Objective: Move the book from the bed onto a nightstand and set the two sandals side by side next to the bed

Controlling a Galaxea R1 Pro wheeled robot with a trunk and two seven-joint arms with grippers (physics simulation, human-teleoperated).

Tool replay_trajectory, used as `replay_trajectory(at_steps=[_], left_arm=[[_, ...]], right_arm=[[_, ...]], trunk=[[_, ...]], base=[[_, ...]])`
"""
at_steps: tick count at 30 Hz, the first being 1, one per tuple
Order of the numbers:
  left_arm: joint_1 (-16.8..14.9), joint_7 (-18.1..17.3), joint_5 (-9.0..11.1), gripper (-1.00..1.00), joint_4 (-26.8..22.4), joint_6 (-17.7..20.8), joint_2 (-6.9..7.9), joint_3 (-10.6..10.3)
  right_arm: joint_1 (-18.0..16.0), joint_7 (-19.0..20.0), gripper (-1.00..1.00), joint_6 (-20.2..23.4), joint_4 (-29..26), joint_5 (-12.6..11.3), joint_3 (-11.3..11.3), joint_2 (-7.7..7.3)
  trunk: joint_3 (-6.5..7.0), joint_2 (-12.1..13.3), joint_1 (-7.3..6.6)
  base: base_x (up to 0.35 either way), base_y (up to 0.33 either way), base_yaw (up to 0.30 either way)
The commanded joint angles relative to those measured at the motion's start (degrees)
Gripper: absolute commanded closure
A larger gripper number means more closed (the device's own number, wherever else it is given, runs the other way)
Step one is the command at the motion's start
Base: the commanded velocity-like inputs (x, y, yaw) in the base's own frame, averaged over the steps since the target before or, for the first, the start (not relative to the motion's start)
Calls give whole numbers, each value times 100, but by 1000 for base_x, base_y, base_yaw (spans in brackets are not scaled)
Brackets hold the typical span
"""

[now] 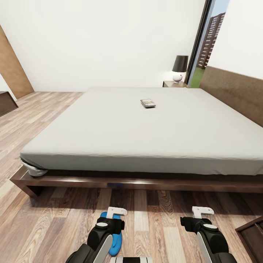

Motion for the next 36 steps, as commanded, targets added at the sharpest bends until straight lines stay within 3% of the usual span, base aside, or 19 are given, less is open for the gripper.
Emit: replay_trajectory(at_steps=[1,36], left_arm=[[-4,58,60,-100,-6,11,1,-8],[132,60,58,-100,-200,11,1,-8]], right_arm=[[-3,-15,-100,29,-6,2,6,1],[-3,-15,-100,41,-81,-6,19,32]], trunk=[[-5,-2,-1],[-31,-2,-1]], base=[[0,0,0],[0,0,16]])
